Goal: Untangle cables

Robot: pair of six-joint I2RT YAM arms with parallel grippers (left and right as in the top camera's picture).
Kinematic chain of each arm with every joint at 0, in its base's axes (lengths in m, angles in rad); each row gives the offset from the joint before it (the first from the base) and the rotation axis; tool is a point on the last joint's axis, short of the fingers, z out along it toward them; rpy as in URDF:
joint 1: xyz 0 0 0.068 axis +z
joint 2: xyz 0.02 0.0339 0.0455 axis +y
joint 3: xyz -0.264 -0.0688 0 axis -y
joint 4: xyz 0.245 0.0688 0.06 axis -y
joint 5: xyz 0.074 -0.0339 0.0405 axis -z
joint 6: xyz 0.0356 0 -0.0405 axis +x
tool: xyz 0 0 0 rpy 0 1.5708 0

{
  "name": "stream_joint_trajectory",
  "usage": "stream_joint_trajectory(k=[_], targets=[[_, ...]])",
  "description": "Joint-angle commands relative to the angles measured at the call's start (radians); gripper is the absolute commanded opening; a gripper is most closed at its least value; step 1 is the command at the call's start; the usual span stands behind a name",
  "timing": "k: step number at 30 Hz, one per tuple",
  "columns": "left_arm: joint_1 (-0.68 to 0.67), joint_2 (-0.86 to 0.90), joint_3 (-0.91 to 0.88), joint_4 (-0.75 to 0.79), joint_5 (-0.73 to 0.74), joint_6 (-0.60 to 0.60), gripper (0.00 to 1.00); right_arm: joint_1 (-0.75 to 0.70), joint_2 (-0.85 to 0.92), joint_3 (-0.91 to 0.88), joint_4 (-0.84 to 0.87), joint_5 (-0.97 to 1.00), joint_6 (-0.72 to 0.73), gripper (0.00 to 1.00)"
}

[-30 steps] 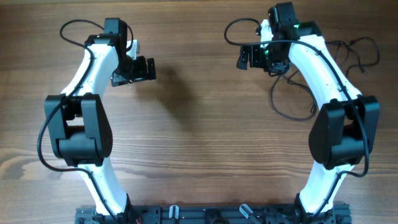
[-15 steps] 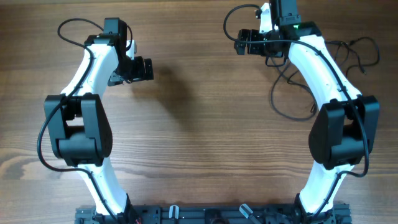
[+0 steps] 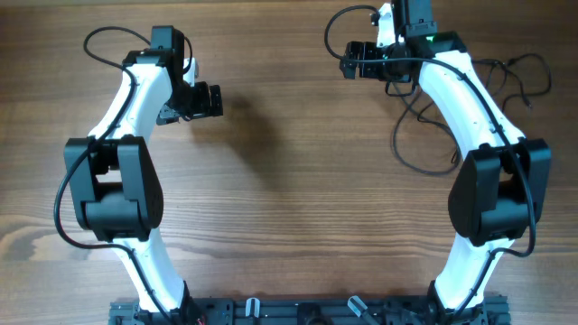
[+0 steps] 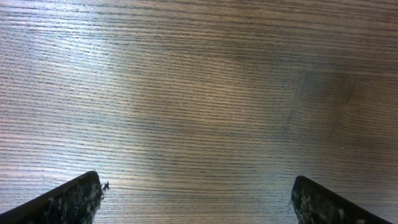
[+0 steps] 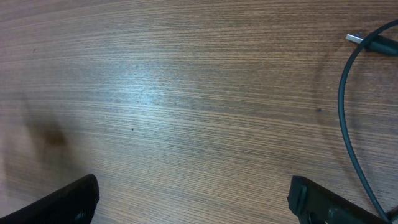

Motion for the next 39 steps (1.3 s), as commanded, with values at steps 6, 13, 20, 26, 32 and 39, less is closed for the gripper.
stream_joint_trajectory(k=[6, 13, 20, 26, 32, 39], targets=[[-0.003, 0.003, -0.009, -0.001, -0.017, -0.002, 1.0, 0.002, 0.007, -0.009, 0.006, 0.016, 0.005, 1.0], [-0.003, 0.003, -0.009, -0.001, -0.017, -0.002, 1.0, 0.002, 0.007, -0.009, 0.006, 0.016, 0.005, 1.0], [-0.003, 0.003, -0.009, -0.001, -0.017, -0.002, 1.0, 0.002, 0.007, -0.009, 0.006, 0.016, 0.006, 1.0], [-0.003, 0.003, -0.009, -0.001, -0.017, -0.002, 1.0, 0.002, 0.007, -0.009, 0.006, 0.016, 0.005, 0.99], [-0.003, 0.003, -0.009, 0.0, -0.017, -0.002, 1.0, 0.002, 0.002, -0.009, 0.006, 0.016, 0.006, 1.0], [-0.003, 0.003, -0.009, 0.0, -0.017, -0.002, 1.0, 0.004, -0.095, -0.008, 0.006, 0.016, 0.006, 1.0]])
